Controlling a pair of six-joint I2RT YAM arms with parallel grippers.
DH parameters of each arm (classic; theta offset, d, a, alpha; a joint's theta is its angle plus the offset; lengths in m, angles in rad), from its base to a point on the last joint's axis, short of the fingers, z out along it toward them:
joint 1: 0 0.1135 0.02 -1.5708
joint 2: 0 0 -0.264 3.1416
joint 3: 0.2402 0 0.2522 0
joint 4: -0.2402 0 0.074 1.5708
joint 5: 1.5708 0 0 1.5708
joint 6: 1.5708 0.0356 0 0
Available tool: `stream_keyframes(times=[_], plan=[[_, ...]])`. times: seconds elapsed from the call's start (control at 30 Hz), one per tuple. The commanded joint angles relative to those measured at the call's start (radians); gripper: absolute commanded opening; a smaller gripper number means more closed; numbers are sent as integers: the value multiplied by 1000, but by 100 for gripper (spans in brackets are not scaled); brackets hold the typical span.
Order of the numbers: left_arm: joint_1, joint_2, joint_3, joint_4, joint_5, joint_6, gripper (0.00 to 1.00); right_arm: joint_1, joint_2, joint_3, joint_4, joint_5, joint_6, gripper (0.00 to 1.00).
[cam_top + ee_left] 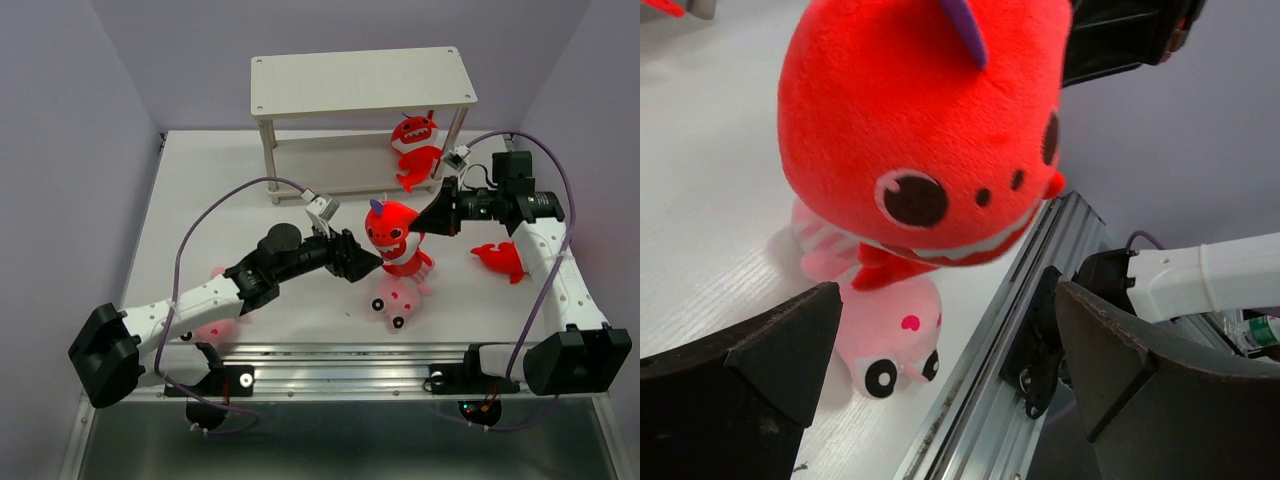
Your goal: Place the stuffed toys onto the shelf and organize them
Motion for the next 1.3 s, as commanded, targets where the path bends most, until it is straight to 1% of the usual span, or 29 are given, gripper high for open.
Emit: stream_keyframes(times=[0.0,0.1,0.23,0.27,0.37,0.4,0.47,0.5,0.53,0.57,0.6,0.63,0.7,0.77,0.8,0.83,0.93,1.03,1.1,1.17,1.2,1.27], plan=[[-9,39,88,60,6,52,99,29,-42,16,-18,-127,48,1],[-14,76,123,59,12,59,99,52,-60,-4,5,-150,80,1],[-15,96,146,62,4,56,98,75,-80,-38,67,-142,142,1],[-15,96,146,65,0,54,97,75,-83,-44,70,-142,145,1],[-14,90,149,79,-5,53,85,85,-85,-67,91,-139,160,1],[-15,88,149,89,0,49,72,85,-86,-72,99,-127,174,1],[-15,87,149,98,9,46,56,95,-85,-79,117,-118,183,1],[-14,87,145,112,18,42,34,95,-83,-79,117,-110,183,1],[-14,85,142,120,23,36,26,95,-79,-79,117,-107,183,3],[-14,81,133,137,26,27,13,95,-77,-79,117,-95,183,4],[-15,76,126,144,26,22,6,95,-79,-79,117,-87,182,5],[-15,72,120,152,23,17,0,95,-79,-79,116,-81,178,9],[-14,50,99,166,6,10,0,95,-79,-69,102,-52,165,14],[-14,32,84,171,-16,-1,0,95,-77,-55,75,-21,126,31],[-14,12,67,172,-25,-6,0,95,-79,-46,71,24,119,37],[-14,-2,56,172,-39,-18,0,95,-82,-23,64,51,100,50],[-8,-56,5,169,-98,-52,0,95,-94,26,79,181,89,67],[17,-119,-47,149,-163,-122,0,95,-102,60,100,279,70,77],[46,-164,-77,113,-215,-199,0,95,-100,85,93,315,44,78],[70,-188,-94,89,-235,-256,0,95,-102,82,77,319,-16,79],[81,-206,-111,70,-270,-314,0,95,-102,79,65,312,-45,79],[119,-214,-119,33,-286,-383,0,95,-102,66,4,255,-151,80]])
